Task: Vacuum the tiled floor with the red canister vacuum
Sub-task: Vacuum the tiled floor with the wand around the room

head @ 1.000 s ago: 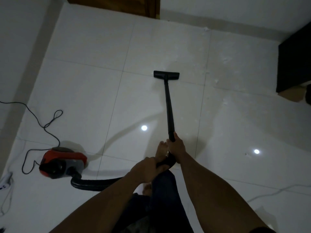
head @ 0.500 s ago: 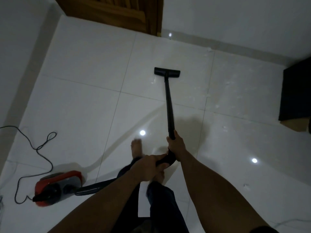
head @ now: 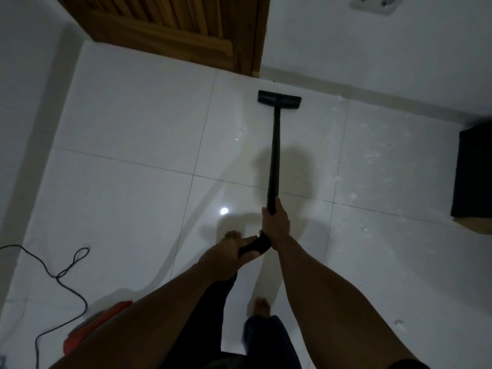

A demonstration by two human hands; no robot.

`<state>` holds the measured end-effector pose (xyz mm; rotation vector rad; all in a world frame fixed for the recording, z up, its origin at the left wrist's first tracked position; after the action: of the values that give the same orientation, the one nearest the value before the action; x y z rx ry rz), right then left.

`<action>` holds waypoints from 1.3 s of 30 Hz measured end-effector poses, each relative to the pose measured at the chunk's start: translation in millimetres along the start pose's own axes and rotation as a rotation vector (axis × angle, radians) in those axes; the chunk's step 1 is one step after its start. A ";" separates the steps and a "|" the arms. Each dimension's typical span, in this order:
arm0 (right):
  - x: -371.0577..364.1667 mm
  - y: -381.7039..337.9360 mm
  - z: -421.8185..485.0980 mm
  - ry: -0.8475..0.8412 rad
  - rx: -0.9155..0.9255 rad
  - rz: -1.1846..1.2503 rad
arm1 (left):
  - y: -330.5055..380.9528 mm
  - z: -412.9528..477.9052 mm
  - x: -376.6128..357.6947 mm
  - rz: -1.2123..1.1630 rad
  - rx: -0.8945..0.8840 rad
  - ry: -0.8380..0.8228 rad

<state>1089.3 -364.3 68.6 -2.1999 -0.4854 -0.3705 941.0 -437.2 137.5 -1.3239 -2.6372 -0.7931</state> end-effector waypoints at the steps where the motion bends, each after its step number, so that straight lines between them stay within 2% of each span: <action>1: -1.8 -7.4 7.4 0.003 -0.015 0.012 | 2.0 3.6 10.1 -0.002 -0.014 0.003; 7: -11.0 -28.6 56.2 0.010 -0.083 0.064 | 19.9 25.2 53.7 -0.014 -0.079 0.067; 12: -14.5 -49.4 86.4 -0.014 -0.104 0.085 | 18.7 48.0 74.5 -0.071 -0.064 0.076; 16: -20.1 -59.5 82.3 -0.019 -0.123 0.090 | 12.0 51.1 82.0 -0.014 -0.013 0.053; 25: -12.7 -76.7 66.9 0.047 -0.039 0.038 | 7.5 36.7 79.6 -0.134 -0.019 0.103; 32: 3.0 -46.2 -3.0 0.059 -0.006 0.018 | 2.4 -13.7 33.1 -0.074 -0.021 0.072; 35: 16.4 -24.1 -42.9 0.059 0.023 0.017 | 4.0 -41.2 -2.1 0.001 -0.089 0.118; 39: 33.3 15.2 -103.5 0.066 0.077 0.000 | -17.6 -64.0 -72.6 0.114 -0.088 0.182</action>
<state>1115.6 -447.3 135.5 -2.1068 -0.4562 -0.4168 963.0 -529.4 163.7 -1.3389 -2.3904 -0.9725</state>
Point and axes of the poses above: each hand's wrist, its own z-axis towards the middle knuckle, its own x-axis out of the back of the hand, y = z × x, the point moved 2 cm from there along z, towards the middle knuckle, and after that the axes turned 13 degrees about x, right-handed, at the moved point
